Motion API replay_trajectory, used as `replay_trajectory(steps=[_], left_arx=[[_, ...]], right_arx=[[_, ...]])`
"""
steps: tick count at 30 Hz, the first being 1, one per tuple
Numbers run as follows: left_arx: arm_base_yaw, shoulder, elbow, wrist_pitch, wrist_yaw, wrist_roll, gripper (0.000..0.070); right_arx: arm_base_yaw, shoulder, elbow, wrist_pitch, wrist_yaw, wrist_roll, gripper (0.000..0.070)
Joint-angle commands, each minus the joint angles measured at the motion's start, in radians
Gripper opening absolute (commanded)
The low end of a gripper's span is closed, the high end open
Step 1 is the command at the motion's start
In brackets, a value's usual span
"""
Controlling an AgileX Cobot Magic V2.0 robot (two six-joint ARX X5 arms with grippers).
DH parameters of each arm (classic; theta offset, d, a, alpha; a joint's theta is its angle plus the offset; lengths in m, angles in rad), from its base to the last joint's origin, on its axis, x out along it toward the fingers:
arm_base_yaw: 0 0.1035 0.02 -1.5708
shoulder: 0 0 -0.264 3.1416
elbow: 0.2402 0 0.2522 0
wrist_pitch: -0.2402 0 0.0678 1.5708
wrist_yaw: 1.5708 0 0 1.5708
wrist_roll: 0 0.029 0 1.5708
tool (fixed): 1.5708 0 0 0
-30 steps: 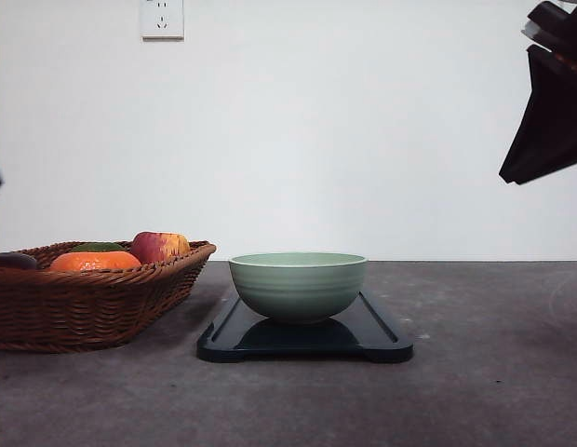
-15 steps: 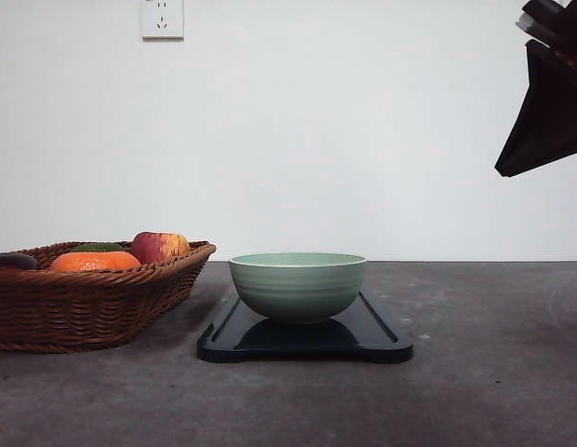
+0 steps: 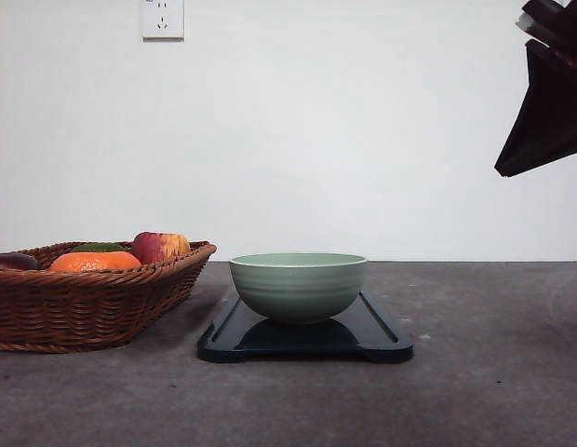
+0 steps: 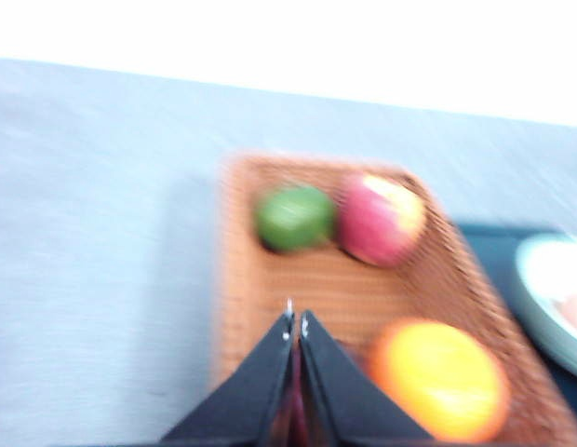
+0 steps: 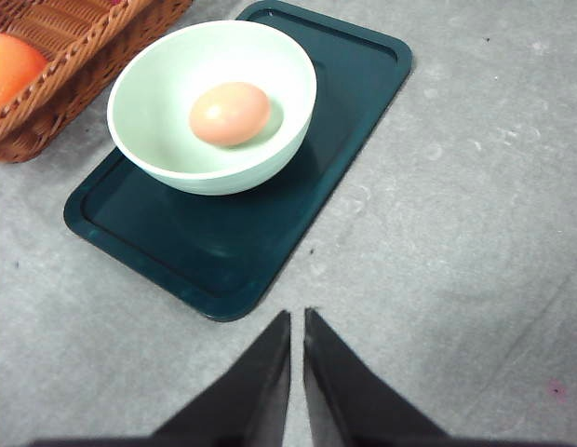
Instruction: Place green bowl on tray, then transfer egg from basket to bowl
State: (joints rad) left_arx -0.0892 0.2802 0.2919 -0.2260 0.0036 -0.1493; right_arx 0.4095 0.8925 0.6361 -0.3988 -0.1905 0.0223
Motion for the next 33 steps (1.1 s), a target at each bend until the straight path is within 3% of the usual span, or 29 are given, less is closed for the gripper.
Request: replay_trajectory(steps=[1, 9, 33], left_arx=[[0.014, -0.057, -0.051, 0.025, 0.0, 0.01, 0.0], [0.059, -0.276, -0.233, 0.038, 0.0, 0.002, 0.0], [0.076, -0.277, -0.279, 0.038, 0.0, 0.003, 0.0]], right_arx=[[0.005, 0.006, 0.005, 0.012, -0.003, -0.008, 0.0016], [0.005, 0.006, 0.005, 0.012, -0.003, -0.008, 0.0016], [0.005, 0.006, 0.005, 0.013, -0.003, -0.008, 0.0016]])
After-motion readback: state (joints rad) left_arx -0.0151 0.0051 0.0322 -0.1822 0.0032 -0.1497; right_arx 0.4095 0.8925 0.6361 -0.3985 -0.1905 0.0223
